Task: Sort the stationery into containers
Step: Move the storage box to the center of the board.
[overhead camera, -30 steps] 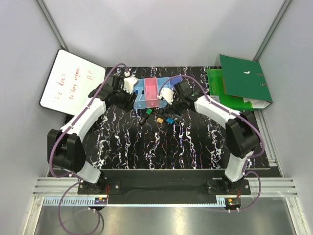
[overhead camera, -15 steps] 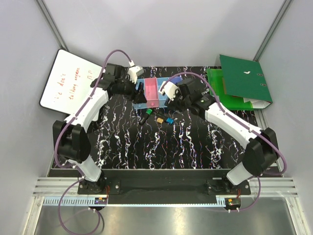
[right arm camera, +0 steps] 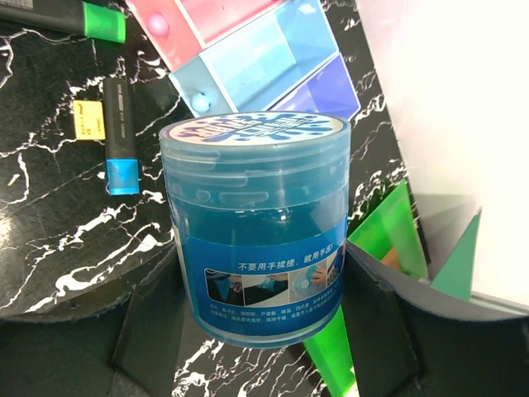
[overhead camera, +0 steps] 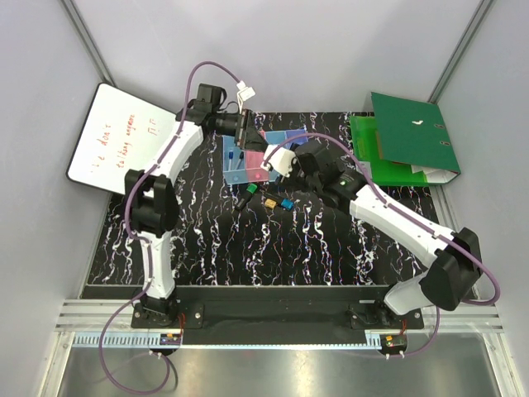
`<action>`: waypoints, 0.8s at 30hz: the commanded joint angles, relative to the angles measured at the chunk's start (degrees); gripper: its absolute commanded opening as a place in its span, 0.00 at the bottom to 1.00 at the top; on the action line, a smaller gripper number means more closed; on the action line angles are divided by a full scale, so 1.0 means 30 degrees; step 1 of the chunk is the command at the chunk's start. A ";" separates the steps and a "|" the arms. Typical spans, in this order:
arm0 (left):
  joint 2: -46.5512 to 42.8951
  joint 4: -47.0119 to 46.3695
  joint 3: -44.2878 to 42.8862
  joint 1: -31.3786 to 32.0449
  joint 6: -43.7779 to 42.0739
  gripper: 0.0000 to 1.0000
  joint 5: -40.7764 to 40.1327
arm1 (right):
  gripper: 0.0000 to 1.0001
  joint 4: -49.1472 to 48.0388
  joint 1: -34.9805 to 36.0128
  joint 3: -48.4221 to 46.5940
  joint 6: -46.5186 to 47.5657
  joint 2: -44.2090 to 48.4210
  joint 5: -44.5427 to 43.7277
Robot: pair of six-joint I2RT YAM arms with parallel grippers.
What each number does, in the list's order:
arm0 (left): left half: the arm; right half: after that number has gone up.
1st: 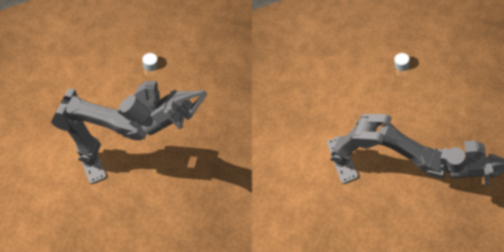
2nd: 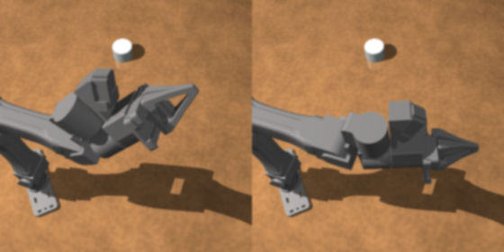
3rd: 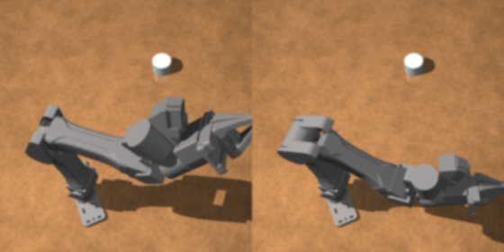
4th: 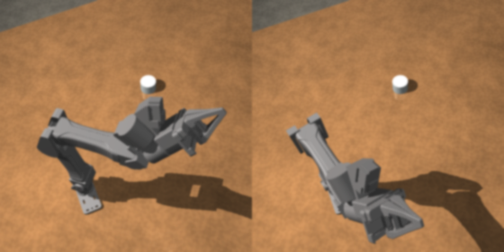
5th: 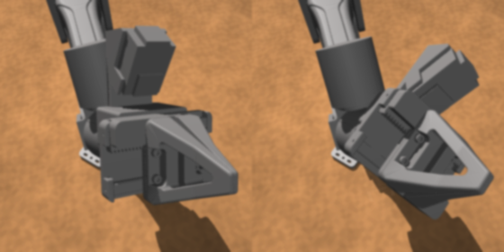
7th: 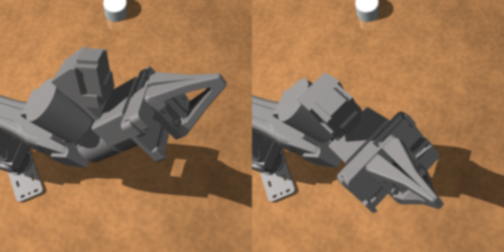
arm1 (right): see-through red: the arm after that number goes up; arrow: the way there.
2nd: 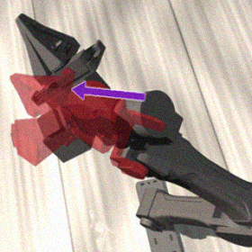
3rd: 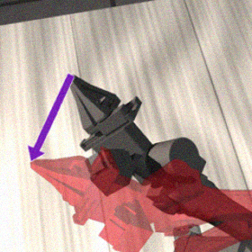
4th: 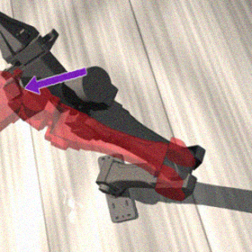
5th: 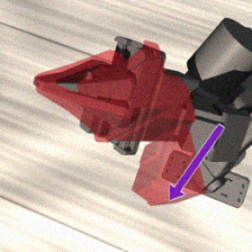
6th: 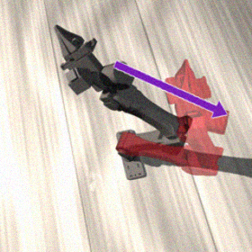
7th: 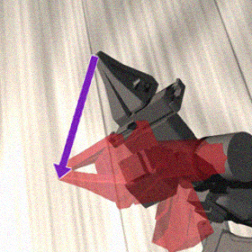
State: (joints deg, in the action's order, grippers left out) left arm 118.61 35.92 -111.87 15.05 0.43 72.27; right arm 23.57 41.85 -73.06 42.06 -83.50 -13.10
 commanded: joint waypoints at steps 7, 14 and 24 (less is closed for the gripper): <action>0.1159 -0.0548 -0.1147 0.0900 0.0767 0.96 0.4852 | 0.00 -0.1412 0.0876 -0.0579 0.0744 0.1087 -0.2048; 0.0690 -0.0577 -0.0619 0.1136 0.0708 0.99 0.5382 | 0.00 -0.1442 0.0905 -0.0814 0.0744 0.0940 -0.1990; 0.0132 -0.0636 -0.0325 0.1663 0.0971 0.99 0.5617 | 0.00 -0.1559 0.0905 -0.0638 0.0656 0.1057 -0.1960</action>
State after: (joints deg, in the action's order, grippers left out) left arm 123.35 35.90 -112.73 19.16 2.94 83.00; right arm 23.53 43.94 -73.06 43.68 -83.07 -17.19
